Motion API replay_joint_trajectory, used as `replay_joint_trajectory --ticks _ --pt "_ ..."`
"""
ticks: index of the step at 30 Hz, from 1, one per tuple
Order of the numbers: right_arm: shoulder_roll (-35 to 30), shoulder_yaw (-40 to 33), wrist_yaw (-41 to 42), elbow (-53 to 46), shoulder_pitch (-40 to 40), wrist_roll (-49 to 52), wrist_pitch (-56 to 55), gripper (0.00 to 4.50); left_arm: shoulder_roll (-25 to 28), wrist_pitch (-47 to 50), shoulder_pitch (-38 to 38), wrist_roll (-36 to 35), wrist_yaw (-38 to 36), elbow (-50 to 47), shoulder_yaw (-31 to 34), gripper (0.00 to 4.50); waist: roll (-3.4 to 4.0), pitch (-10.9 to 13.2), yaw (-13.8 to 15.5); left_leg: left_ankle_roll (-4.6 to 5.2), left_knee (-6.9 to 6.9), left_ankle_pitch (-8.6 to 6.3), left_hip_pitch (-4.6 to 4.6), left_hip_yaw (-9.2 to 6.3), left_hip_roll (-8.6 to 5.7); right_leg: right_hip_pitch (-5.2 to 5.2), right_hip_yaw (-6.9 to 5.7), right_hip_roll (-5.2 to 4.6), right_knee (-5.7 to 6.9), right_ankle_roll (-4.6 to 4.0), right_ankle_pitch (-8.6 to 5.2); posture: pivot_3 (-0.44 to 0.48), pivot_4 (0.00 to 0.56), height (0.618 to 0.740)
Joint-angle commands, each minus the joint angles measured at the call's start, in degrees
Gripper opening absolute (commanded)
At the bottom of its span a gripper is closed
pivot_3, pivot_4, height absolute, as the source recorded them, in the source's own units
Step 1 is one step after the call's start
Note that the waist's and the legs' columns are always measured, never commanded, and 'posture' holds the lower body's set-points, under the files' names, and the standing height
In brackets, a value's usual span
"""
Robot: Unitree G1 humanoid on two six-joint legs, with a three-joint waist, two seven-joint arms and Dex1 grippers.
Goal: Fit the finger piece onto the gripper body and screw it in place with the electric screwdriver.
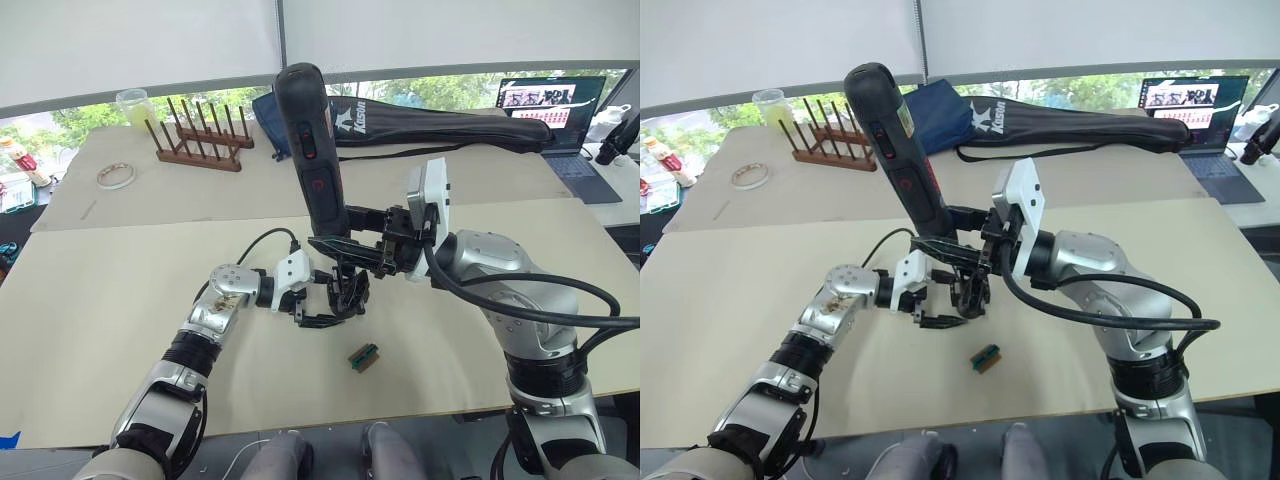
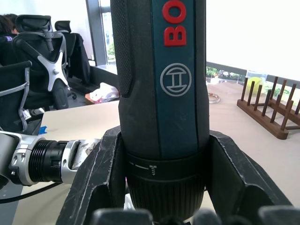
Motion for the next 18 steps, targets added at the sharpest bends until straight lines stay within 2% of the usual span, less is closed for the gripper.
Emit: replay_joint_trajectory --ticks 1,18 --pt "0.1 -0.9 0.2 -1.9 -0.7 0.5 -1.2 1.96 0.1 0.0 -0.8 -0.5 0.0 -2.4 0.5 4.50 0.00 0.0 0.0 0.00 0.00 0.00 0.00 0.00 0.00 0.00 0.00 0.00 0.00 0.00 0.00 0.000 0.150 0.740" --pt "0.4 0.1 1.7 -1.5 2.4 -1.4 -4.2 1.96 0.2 0.1 -0.8 -0.6 0.0 -2.5 0.6 4.50 0.00 0.0 0.0 0.00 0.00 0.00 0.01 0.00 0.00 0.01 0.00 0.00 0.00 0.00 0.00 0.000 0.150 0.740"
